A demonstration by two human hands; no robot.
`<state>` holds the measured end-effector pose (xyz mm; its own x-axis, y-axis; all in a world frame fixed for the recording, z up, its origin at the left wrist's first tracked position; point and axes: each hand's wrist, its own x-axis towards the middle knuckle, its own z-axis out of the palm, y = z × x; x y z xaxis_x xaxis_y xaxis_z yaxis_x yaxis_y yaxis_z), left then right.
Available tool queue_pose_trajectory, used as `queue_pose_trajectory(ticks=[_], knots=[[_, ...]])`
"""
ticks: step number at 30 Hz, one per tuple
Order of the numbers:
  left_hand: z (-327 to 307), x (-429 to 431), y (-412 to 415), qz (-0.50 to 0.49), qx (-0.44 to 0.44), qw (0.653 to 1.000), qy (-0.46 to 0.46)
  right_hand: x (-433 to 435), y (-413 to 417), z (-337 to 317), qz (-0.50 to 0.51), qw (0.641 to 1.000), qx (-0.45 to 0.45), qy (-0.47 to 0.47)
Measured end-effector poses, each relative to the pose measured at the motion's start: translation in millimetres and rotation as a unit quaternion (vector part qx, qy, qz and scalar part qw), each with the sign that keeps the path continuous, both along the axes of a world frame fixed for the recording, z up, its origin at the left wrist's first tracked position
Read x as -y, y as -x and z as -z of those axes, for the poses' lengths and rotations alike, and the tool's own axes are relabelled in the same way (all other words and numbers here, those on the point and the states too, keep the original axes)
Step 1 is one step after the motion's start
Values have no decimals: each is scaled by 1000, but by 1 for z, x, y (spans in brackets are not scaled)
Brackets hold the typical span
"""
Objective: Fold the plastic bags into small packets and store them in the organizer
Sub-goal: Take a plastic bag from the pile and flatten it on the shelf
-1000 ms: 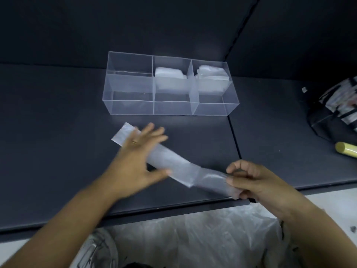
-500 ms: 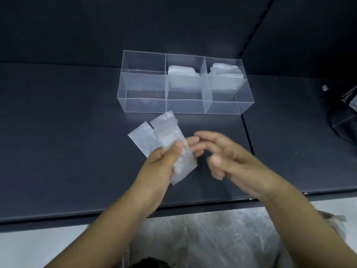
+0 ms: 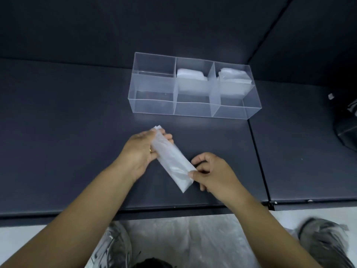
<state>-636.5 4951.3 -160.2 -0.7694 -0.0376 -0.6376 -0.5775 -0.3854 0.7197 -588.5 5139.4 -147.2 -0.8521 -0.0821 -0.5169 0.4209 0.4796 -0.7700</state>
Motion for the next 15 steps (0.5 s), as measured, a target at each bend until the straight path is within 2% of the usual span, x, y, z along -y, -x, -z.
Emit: queue_pose_trajectory(ticks=[2,3,4,6,7,9,11,13,15], knots=[[-1,7,9,-39,-39,996,67,0,1,-1,2,1000,10,-3],[-1,9,10,-58,-85,986,128,0,2,-1,2,1000,15,-3],[-1,12,8,-66,-153,962,219,0,2,-2,3,1000,21,-3],[-5,11,-8,1,-309,862,401,0,3,-2,8,999,34,1],[-5,6,-21,71,-372,812,444,0,4,-3,11,999,40,5],[1,-4,-50,234,-423,746,457,-1,5,-5,16,999,48,15],[12,-12,-73,348,-424,709,444,-1,5,-8,21,998,52,28],[22,-13,-84,385,-417,690,450,-1,5,-11,37,996,66,53],[24,-13,-85,359,-422,685,472,0,3,-17,66,990,90,88]])
